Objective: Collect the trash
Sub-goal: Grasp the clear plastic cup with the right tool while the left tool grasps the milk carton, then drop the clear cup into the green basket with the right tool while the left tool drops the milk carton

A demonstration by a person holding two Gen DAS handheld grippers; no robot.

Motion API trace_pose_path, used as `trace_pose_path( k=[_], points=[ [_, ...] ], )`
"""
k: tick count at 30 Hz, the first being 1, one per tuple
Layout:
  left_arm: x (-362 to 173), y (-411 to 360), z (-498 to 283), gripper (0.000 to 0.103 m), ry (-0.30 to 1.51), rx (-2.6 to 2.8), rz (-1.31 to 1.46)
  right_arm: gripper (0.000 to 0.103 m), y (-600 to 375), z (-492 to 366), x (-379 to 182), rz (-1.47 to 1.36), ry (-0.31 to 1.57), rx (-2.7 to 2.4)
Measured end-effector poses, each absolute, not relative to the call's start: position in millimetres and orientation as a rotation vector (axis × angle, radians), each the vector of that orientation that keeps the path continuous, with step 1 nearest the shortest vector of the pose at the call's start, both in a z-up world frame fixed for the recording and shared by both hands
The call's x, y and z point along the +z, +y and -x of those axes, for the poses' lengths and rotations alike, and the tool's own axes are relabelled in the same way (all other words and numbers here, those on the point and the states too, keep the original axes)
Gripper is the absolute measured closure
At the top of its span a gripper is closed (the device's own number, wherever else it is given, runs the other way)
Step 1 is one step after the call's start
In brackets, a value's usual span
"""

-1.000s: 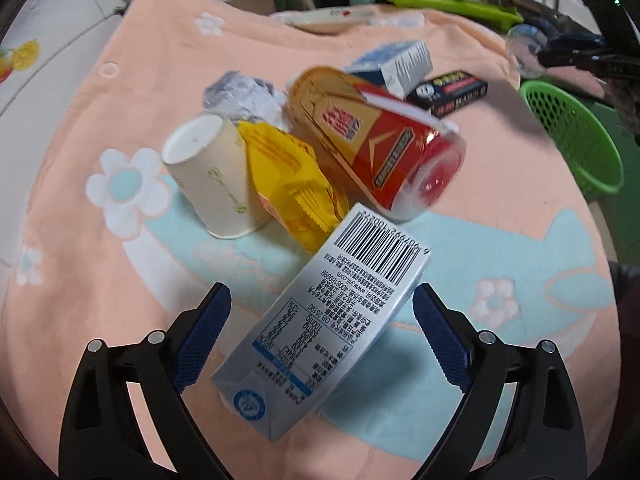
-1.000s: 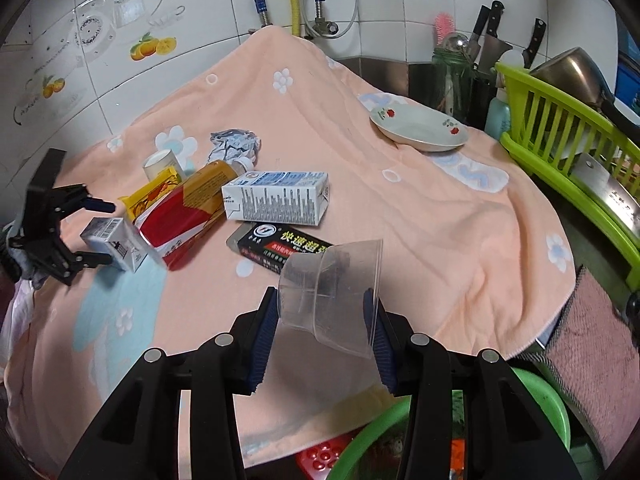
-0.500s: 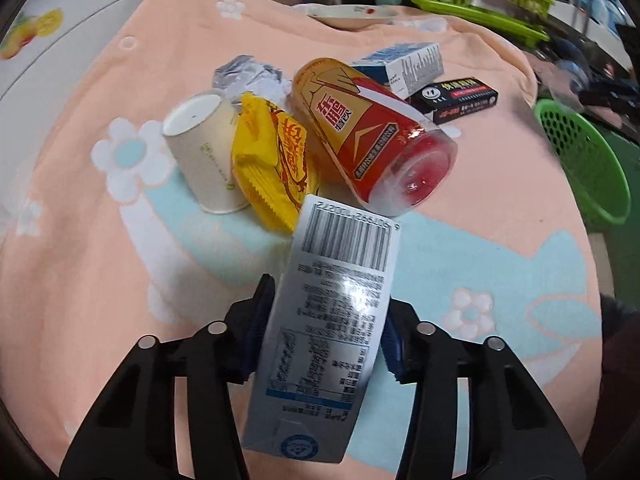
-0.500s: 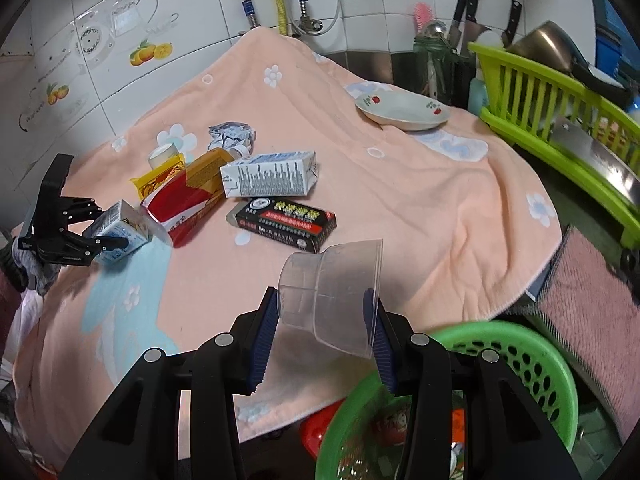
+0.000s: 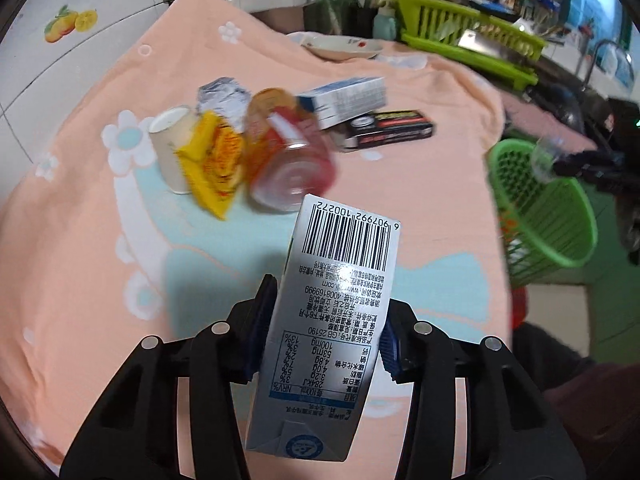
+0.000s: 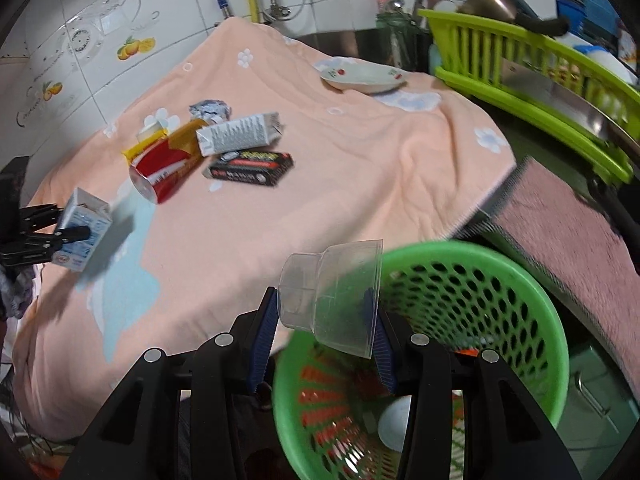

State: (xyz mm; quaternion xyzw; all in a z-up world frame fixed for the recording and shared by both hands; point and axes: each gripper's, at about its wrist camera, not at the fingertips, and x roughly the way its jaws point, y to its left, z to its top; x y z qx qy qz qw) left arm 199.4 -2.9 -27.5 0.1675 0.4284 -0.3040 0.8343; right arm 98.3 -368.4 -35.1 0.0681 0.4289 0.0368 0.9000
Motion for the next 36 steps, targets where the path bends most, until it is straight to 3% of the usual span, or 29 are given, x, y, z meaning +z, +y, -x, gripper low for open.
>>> trace_pose_path(
  k=[16, 20, 36],
  points=[
    [-15.7, -118.6, -132.9, 0.057, 0.857, -0.851, -0.280, 0.060, -437.4, -52.9, -79.7, -0.190, 0.990, -0.081],
    [-18.7, -151.9, -125.2, 0.057, 0.858, -0.902, -0.273, 0.055, -451.6, -42.6, -80.7, -0.213, 0.985, -0.100],
    [-48.2, -262.4, -107.3, 0.057, 0.924, -0.991, -0.266, 0.049, -475.5, -7.3, -69.2, -0.259, 0.928, -0.119]
  ],
)
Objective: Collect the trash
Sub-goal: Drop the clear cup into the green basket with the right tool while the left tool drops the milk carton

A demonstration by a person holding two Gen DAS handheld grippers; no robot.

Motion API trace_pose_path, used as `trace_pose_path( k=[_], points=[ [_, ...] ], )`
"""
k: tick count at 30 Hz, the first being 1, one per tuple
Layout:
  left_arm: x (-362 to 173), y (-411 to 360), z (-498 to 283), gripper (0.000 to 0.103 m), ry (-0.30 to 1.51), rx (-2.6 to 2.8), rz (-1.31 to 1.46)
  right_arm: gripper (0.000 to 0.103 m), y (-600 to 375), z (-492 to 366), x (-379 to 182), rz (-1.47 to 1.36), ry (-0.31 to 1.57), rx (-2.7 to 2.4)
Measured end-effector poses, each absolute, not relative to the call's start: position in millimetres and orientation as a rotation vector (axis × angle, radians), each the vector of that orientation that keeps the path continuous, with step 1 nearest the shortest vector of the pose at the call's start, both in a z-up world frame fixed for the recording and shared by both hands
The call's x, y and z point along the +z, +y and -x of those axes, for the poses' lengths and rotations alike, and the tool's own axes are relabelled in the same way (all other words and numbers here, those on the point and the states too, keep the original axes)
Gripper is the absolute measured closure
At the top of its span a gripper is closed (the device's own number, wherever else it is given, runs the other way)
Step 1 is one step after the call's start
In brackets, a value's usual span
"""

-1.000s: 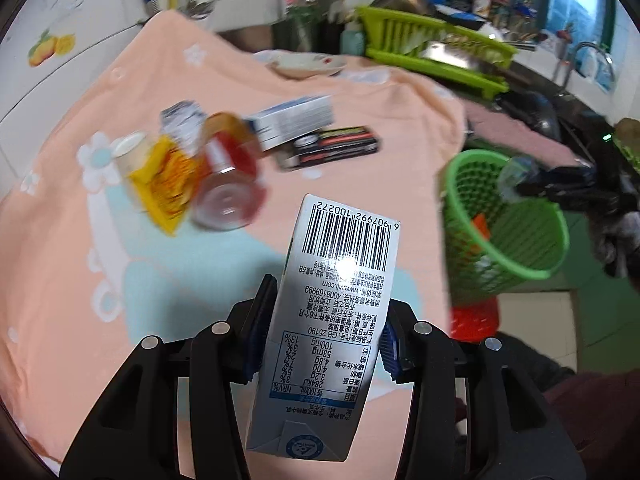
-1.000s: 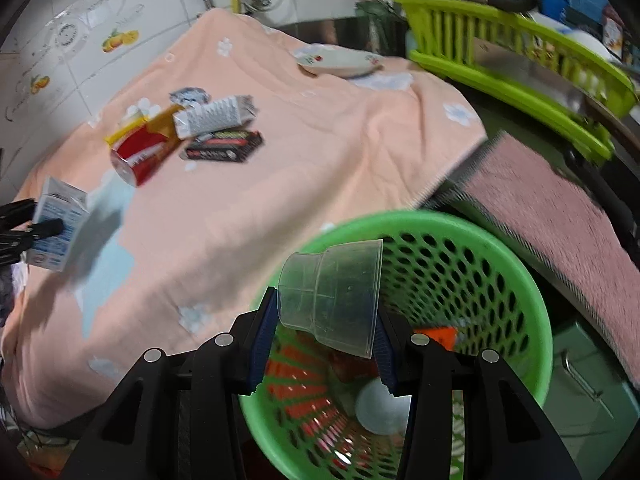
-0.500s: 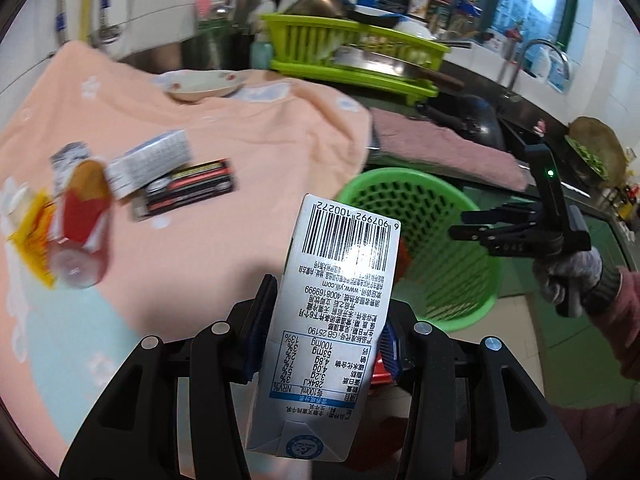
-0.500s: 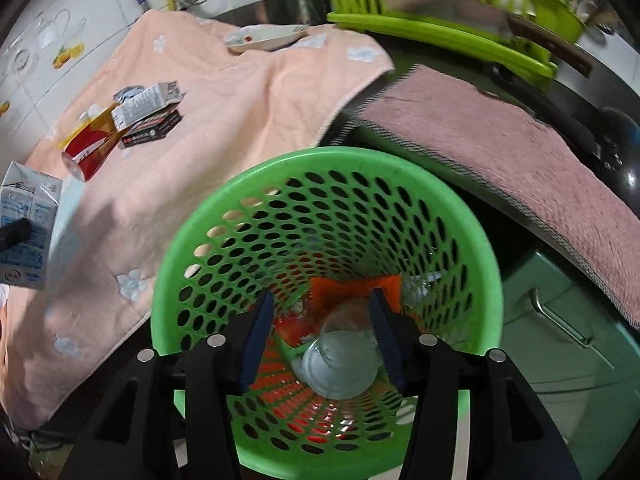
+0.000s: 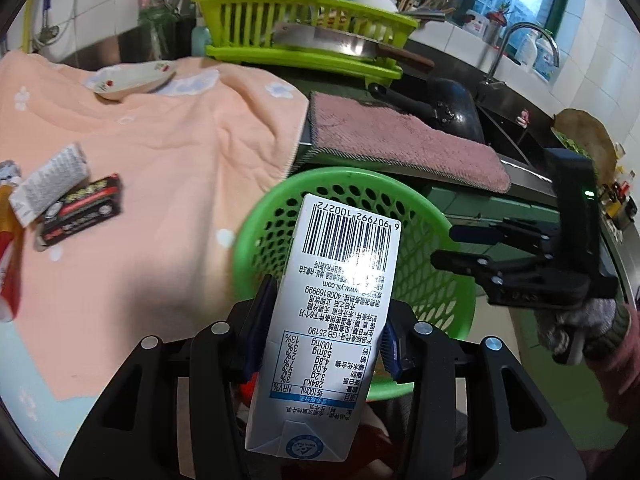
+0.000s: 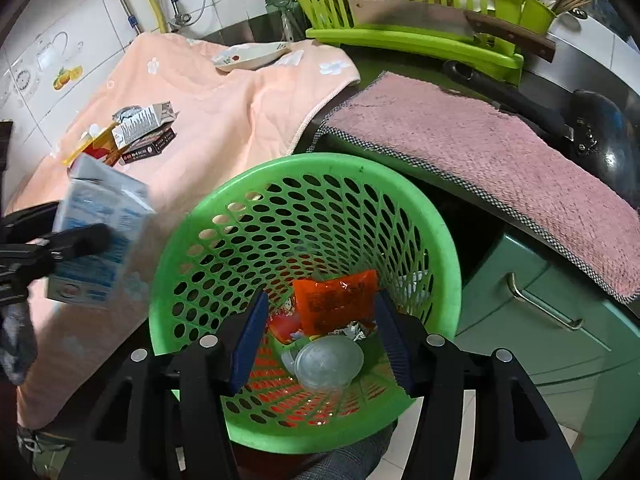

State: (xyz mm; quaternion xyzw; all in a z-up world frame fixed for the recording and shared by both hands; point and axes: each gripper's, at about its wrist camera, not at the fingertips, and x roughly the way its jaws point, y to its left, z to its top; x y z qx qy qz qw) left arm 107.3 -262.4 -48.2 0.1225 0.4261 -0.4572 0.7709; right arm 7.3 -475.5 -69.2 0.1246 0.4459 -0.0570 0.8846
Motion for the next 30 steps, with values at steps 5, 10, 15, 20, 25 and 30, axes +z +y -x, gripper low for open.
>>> trace_pose_path(
  k=[5, 10, 15, 20, 25, 30],
  points=[
    [-62.4, -283.9, -108.2, 0.057, 0.967, -0.995, -0.254, 0.048, -478.6, -0.2, -65.1, -0.266, 0.912, -0.116],
    [-71.6, -299.2, -108.6, 0.055, 0.993, -0.995, -0.240, 0.046, -481.2, 5.0, -65.9, -0.275, 0.910, -0.120],
    [-73.1, -301.2, -109.6, 0.032, 1.005, -0.996, -0.217, 0.046, -482.7, 5.5, -66.9, -0.277, 0.912, -0.120],
    [-70.1, -292.6, -110.8, 0.032, 0.993, -0.973, -0.221, 0.046, -479.7, 2.6, -65.4, -0.270, 0.912, -0.114],
    [-58.8, -271.7, -118.0, 0.032, 0.957, -0.926, -0.218, 0.043, -469.5, -6.0, -60.7, -0.250, 0.908, -0.092],
    [-45.4, -242.1, -132.5, 0.032, 0.924, -0.853, -0.203, 0.041, -455.7, -19.6, -54.6, -0.221, 0.905, -0.053]
  ],
)
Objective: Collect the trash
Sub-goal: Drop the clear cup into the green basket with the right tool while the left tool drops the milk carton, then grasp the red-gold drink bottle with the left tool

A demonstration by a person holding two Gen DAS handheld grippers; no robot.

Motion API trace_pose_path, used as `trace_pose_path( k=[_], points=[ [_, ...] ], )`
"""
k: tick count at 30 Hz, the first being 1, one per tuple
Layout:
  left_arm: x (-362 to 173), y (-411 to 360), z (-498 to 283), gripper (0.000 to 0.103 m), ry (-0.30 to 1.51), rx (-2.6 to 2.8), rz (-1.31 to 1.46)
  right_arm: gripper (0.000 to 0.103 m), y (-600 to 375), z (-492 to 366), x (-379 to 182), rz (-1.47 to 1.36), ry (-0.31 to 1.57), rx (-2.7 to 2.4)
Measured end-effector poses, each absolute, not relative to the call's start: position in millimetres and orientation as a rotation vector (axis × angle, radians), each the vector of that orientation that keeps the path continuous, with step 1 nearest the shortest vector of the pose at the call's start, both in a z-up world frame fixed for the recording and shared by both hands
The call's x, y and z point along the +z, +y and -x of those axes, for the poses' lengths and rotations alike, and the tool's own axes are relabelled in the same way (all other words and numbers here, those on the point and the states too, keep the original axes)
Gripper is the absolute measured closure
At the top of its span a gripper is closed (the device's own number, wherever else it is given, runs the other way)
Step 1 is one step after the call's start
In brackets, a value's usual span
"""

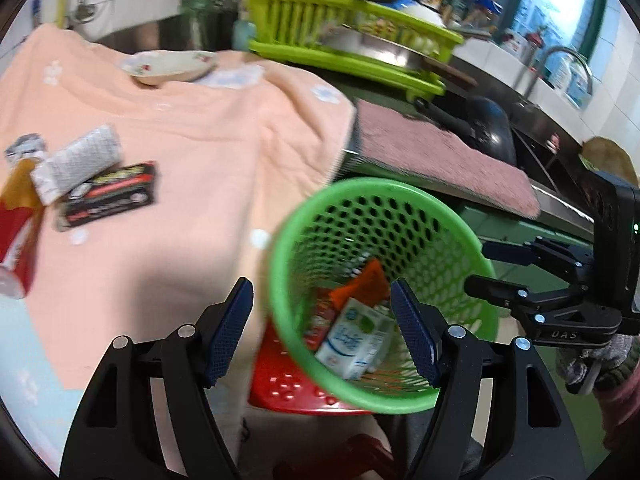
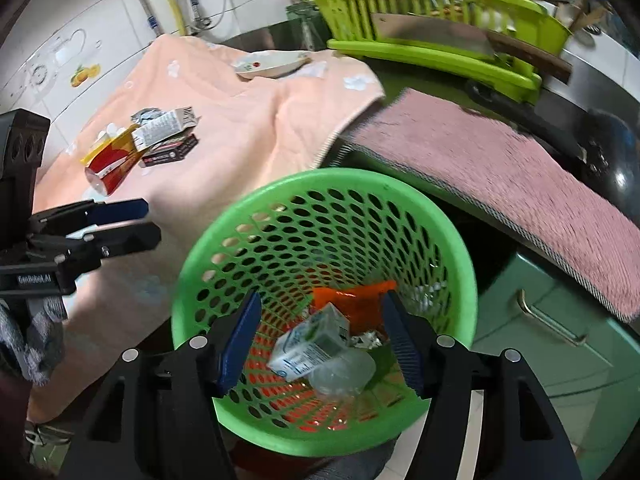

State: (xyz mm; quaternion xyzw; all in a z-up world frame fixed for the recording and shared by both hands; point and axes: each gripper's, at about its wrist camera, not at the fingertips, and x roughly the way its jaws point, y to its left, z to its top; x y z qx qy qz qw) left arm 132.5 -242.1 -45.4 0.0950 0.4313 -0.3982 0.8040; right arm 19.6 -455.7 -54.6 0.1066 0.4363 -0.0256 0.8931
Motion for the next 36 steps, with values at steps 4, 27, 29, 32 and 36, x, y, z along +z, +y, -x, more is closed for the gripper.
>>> trace_pose_path(
  k=[4, 27, 29, 32, 36],
  points=[
    [-33.2, -214.6, -149.6, 0.032, 0.892, -0.783, -0.188, 0.039, -443.5, -32.2, -48.9, -0.195, 0.902, -0.021],
    [-18.6, -112.5, -298.1, 0.020, 0.870, -0.346, -0.316, 0.032, -378.8, -101.8, -28.6, -0.061, 0.899, 0.133],
    [-25.3, -115.5, -306.9, 0.020, 0.879, -0.338, -0.341, 0.032, -376.4, -107.1, -28.5, -0.053, 0.901, 0.142],
    [-33.6, -118.1, -315.9, 0.020, 0.898, -0.328, -0.357, 0.031, -373.0, -116.2, -29.7, -0.040, 0.907, 0.154],
    [-43.9, -122.5, -328.2, 0.020, 0.906, -0.300, -0.403, 0.030, -370.1, -125.5, -33.7, -0.033, 0.919, 0.165]
  ],
)
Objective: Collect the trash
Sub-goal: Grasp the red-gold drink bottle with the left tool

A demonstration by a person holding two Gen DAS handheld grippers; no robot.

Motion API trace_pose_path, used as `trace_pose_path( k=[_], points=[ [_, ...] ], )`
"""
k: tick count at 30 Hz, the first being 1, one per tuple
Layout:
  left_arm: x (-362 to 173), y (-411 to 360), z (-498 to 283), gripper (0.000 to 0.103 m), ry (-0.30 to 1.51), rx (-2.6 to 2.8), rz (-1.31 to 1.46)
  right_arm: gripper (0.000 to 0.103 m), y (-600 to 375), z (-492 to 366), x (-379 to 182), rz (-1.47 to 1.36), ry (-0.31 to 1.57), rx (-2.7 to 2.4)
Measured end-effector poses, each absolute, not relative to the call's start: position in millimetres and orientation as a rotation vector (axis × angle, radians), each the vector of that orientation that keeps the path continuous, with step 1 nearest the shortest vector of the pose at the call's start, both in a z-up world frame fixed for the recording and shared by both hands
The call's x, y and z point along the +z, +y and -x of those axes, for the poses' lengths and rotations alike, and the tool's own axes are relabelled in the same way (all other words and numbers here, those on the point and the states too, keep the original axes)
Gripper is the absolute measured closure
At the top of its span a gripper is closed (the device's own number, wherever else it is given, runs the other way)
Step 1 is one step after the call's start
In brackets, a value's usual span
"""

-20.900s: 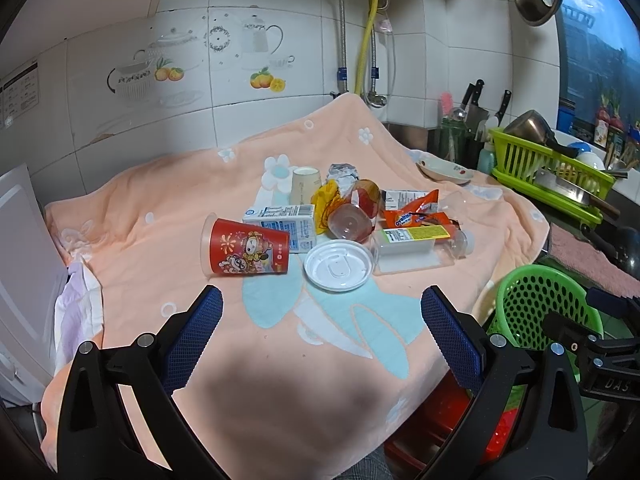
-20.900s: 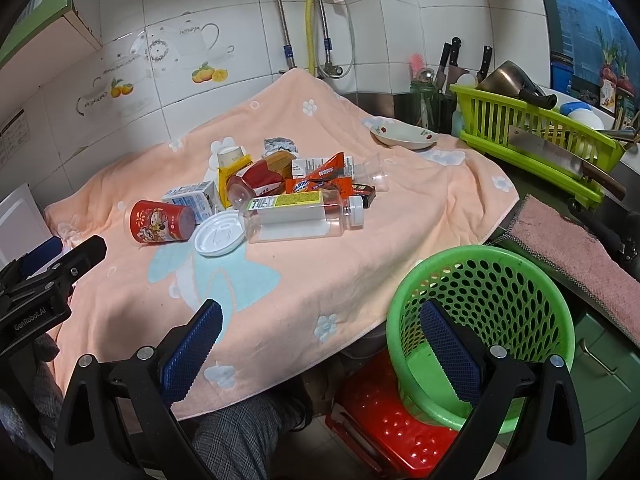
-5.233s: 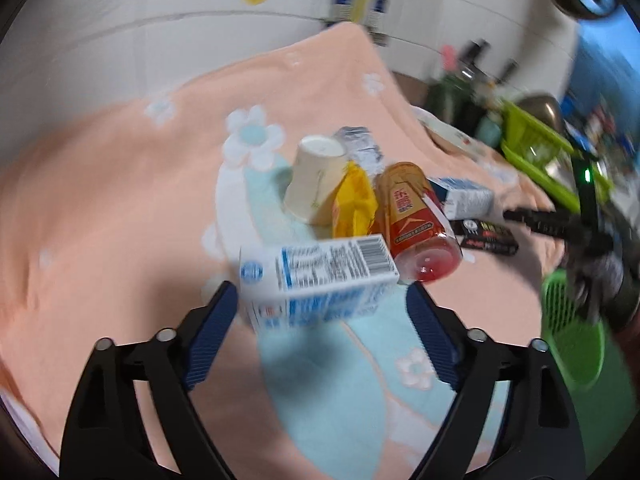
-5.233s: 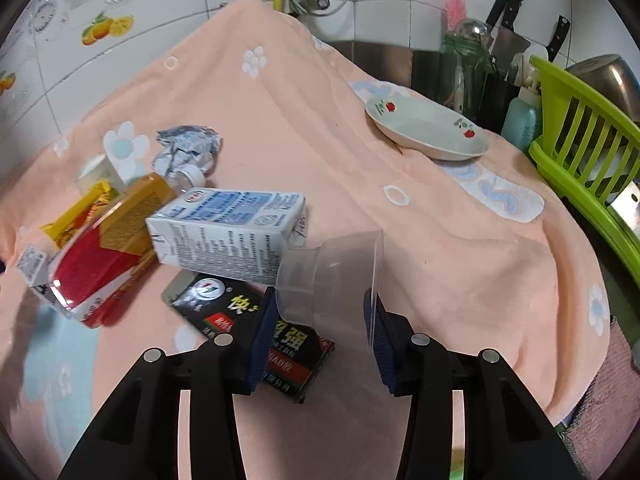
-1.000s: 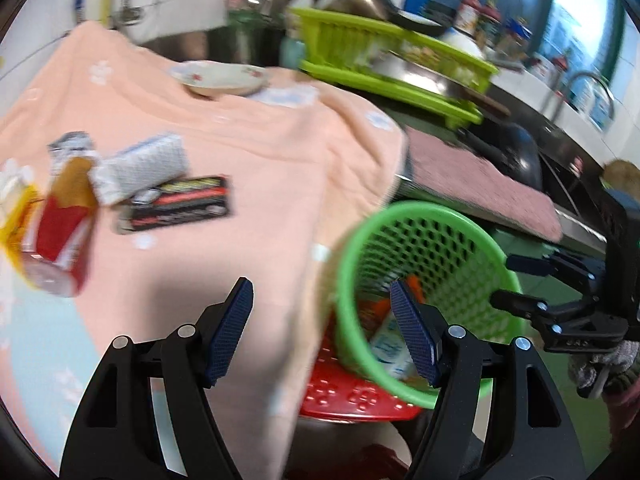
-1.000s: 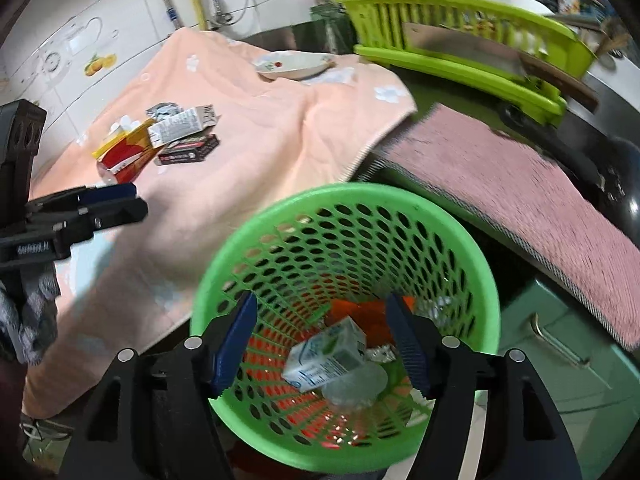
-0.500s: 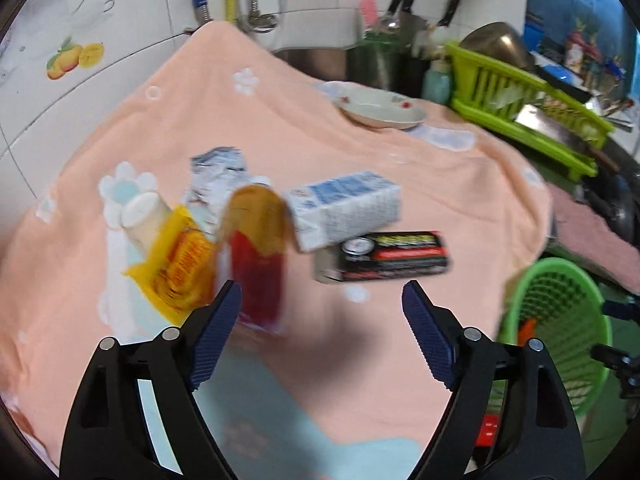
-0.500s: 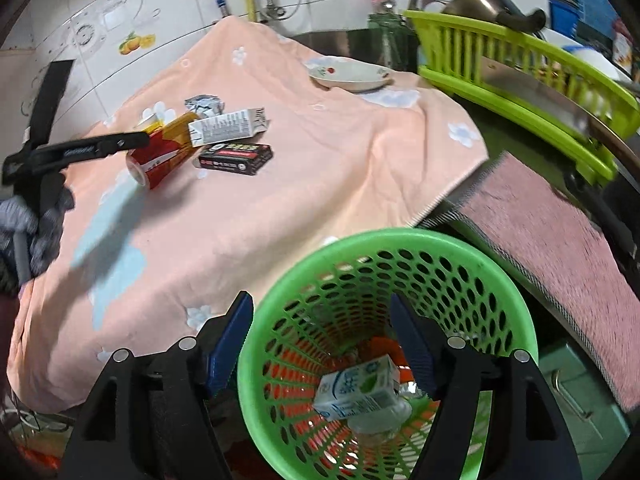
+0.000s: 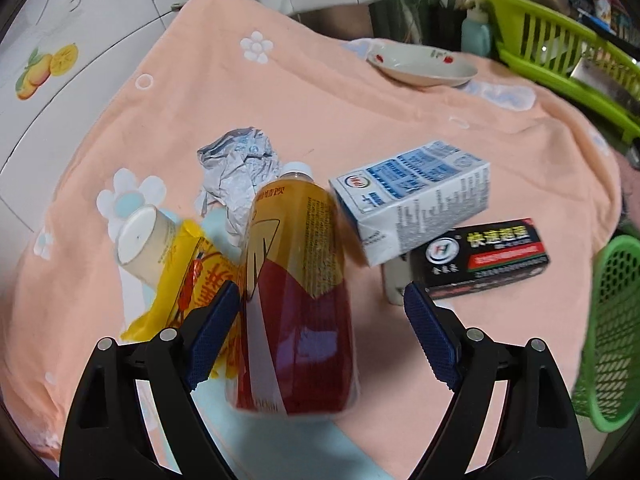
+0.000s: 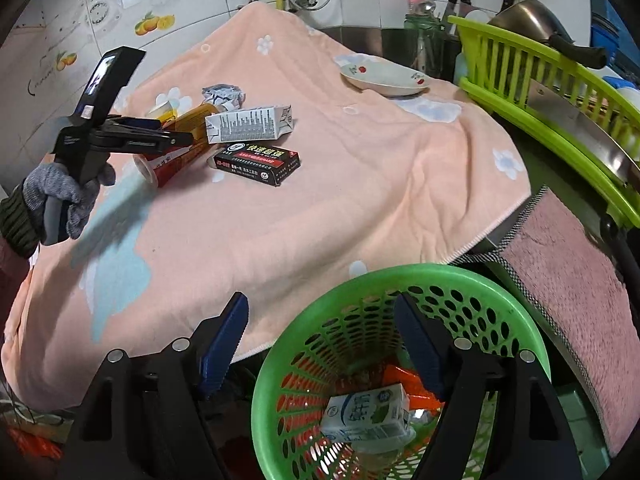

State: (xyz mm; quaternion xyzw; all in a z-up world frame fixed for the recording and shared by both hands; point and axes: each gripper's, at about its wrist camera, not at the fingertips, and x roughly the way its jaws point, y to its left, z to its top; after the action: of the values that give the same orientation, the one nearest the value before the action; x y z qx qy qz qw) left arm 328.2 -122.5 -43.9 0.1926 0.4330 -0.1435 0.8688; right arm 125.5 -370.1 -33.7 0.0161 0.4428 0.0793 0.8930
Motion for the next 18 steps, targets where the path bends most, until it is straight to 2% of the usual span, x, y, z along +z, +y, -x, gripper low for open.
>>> trace_pose_path(
  k=[7, 11, 13, 18],
  points=[
    [-59.0, -125.9, -341.9, 0.020, 0.926, -0.264, -0.471, 0.030, -369.2, -136.1, -41.4, -0.029, 0.938, 0.174],
    [-63.8, -126.1, -347.4, 0.025, 0.920, -0.247, -0.494, 0.030, -367.6, -141.3, -43.3, -0.023, 0.946, 0.177],
    [-65.1, -127.0, -347.8, 0.034, 0.900, -0.226, -0.522, 0.030, -366.4, -144.1, -44.7, -0.019, 0.951, 0.181],
    [-60.4, -120.4, -342.9, 0.035, 0.876, -0.243, -0.488, 0.030, -360.9, -151.7, -47.4, -0.002, 0.962, 0.195]
  ],
)
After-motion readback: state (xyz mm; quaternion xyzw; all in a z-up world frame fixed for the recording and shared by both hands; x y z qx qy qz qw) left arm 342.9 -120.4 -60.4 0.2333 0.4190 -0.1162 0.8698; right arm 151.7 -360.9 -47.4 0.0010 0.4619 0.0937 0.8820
